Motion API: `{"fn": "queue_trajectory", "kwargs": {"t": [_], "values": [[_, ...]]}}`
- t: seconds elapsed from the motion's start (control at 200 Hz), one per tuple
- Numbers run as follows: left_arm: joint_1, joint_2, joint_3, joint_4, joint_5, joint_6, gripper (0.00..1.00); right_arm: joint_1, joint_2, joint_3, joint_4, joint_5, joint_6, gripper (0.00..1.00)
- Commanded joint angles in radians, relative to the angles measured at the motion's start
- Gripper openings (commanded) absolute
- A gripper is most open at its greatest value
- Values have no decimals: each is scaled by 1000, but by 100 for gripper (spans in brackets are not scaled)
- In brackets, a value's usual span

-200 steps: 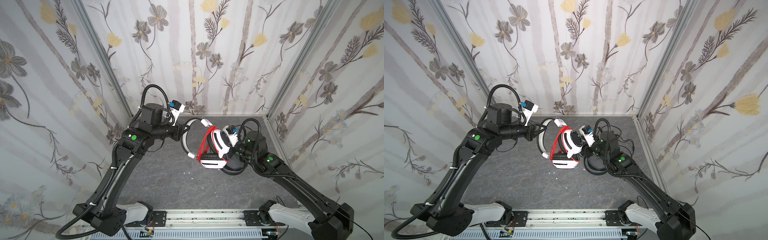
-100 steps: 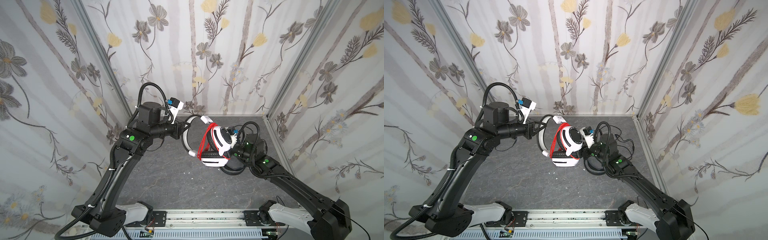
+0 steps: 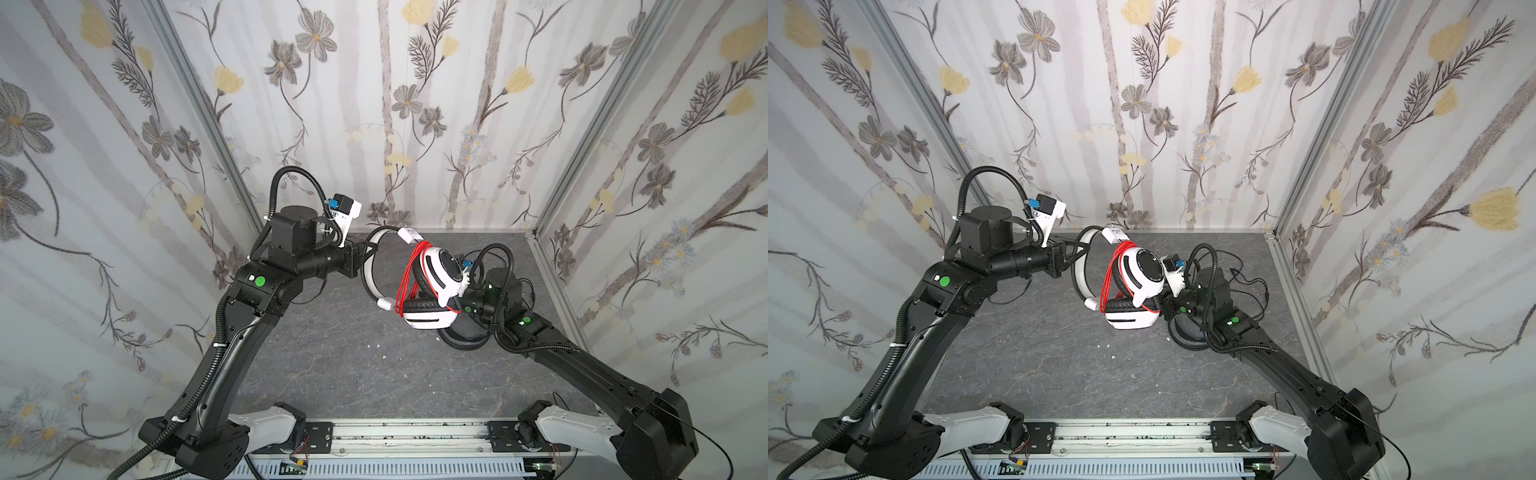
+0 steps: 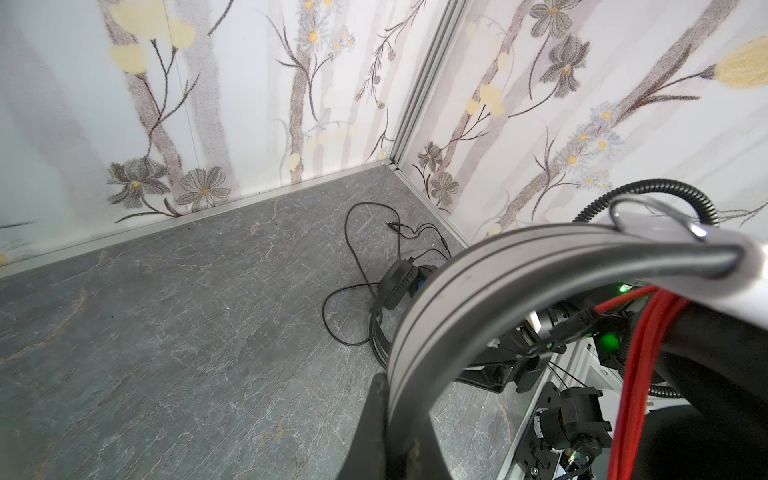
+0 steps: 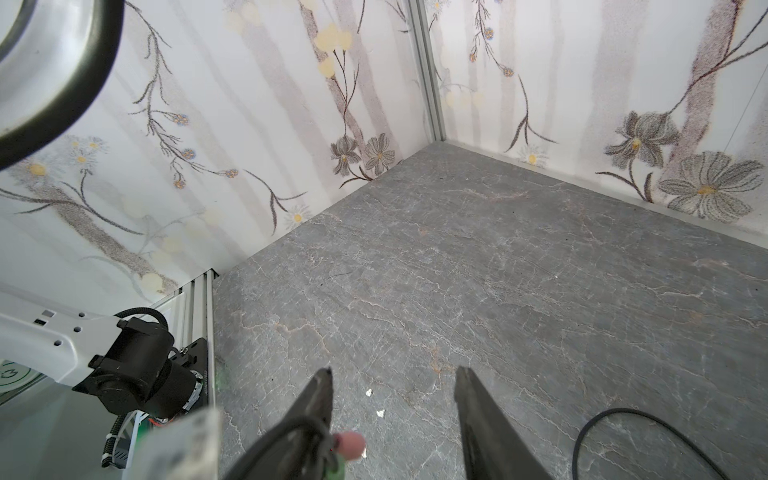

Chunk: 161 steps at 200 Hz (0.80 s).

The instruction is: Wrap the headphones

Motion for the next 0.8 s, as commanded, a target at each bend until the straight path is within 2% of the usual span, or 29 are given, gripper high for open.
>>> {"fn": "queue_trajectory", "kwargs": {"t": [0.0, 0.1, 0.235, 0.525, 0.799], "values": [[1, -8, -6, 109, 14, -49, 0, 0, 6, -2, 51, -33, 15, 45], [2, -10, -7, 119, 16, -60, 0, 1, 13, -8, 68, -47, 26, 46], [2, -14, -19, 142, 8, -75, 0, 1, 15, -6, 70, -54, 29, 43], [2, -11, -17, 164, 11, -97, 0, -4, -49, -24, 21, -30, -21, 59], [4, -8, 3, 166, 23, -106, 0, -4, -133, -55, -17, -5, -27, 64]]}}
